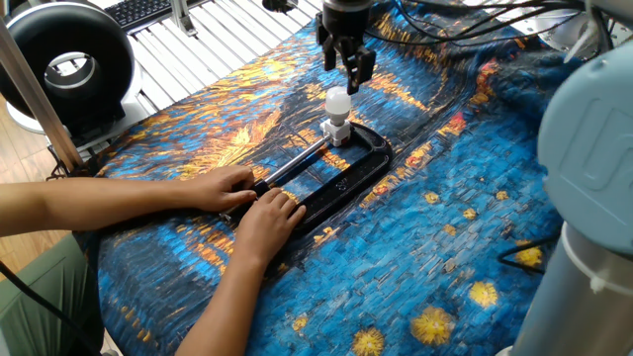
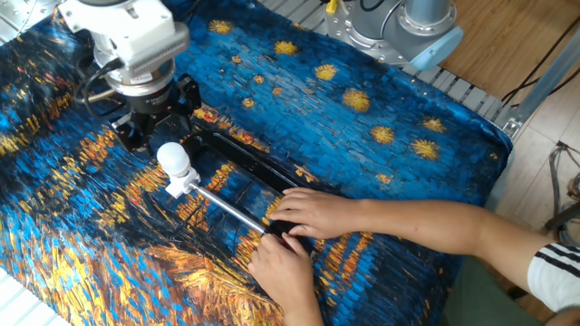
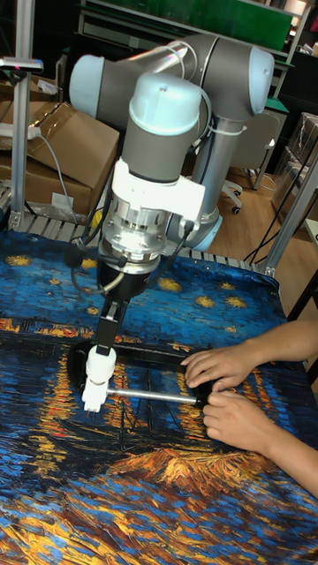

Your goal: Install the light bulb by rotating it

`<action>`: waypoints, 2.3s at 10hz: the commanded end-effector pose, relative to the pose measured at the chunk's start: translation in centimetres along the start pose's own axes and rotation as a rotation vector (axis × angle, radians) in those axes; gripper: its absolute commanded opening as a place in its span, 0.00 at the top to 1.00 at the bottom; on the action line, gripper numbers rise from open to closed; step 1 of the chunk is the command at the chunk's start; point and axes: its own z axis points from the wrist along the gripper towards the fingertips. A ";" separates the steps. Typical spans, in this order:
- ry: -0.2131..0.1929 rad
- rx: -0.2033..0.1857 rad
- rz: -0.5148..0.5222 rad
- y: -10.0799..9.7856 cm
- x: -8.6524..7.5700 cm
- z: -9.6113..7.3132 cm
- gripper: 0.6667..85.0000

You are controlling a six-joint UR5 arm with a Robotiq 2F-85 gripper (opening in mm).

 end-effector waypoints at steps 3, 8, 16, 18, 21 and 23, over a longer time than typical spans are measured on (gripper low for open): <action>-0.016 -0.014 -0.003 -0.6 -0.3 0.9 0.19; -0.014 -0.016 -0.015 -0.6 0.0 2.2 0.19; -0.039 -0.002 -0.014 -0.4 -0.4 4.4 0.19; -0.040 0.004 -0.014 -0.4 -0.4 4.8 0.20; -0.044 0.008 -0.009 -0.1 -0.2 5.5 0.22; -0.044 0.009 0.005 0.0 0.0 5.8 0.26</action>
